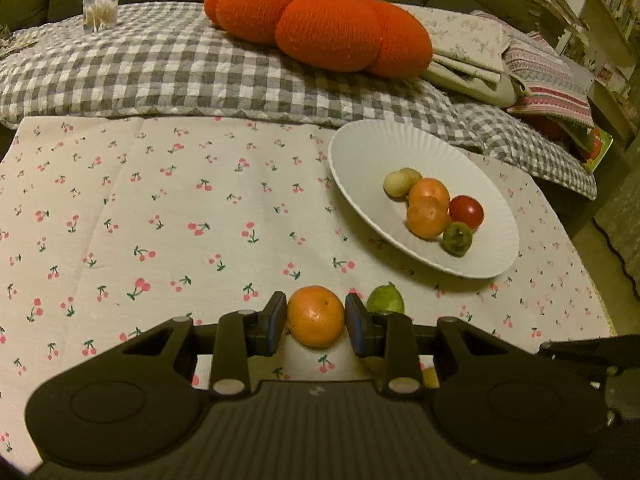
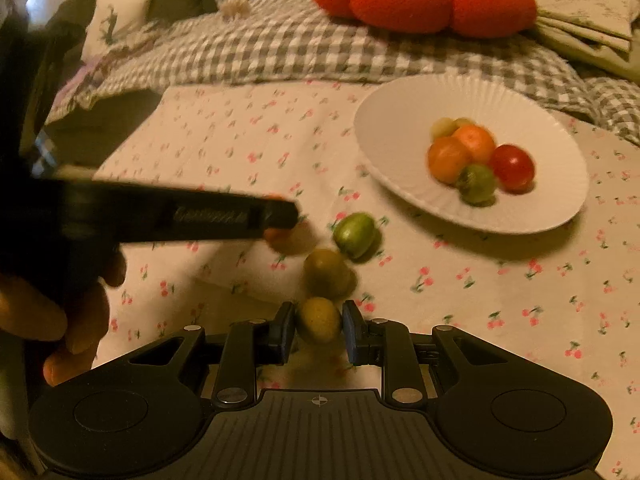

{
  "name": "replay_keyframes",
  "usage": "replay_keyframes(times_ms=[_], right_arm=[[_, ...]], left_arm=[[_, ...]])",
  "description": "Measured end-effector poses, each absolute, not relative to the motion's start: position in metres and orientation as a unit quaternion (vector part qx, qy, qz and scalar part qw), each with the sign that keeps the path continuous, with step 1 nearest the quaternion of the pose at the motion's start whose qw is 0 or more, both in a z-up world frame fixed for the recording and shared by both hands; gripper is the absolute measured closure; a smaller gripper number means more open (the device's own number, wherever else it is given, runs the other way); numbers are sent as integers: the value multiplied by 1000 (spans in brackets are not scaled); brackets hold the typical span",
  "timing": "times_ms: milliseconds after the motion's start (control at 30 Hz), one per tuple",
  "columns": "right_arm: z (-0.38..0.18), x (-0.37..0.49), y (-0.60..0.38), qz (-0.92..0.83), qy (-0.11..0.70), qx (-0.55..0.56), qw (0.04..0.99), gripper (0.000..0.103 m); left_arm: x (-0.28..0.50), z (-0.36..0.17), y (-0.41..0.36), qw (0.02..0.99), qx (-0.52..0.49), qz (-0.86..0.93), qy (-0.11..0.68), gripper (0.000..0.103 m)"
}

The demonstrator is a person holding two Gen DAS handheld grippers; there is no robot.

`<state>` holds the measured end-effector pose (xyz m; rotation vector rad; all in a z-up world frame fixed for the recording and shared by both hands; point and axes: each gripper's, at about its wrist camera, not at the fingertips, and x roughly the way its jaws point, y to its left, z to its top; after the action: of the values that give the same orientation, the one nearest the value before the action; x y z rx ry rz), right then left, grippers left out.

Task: Organize fruits
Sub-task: 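Grasp a yellow-green fruit with the right tool while the left tool holds the orange, then carry the orange and yellow-green fruit onto the white plate and open both tools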

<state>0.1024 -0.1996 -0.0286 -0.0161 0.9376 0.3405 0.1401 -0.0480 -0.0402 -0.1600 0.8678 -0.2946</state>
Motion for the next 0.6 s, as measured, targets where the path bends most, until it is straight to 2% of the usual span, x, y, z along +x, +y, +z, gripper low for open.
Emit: replay_keyframes(times_ms=[600], right_arm=[[13, 121, -264, 108, 402, 78, 906, 80]], left_arm=[[153, -10, -51, 900, -114, -165, 387, 73]])
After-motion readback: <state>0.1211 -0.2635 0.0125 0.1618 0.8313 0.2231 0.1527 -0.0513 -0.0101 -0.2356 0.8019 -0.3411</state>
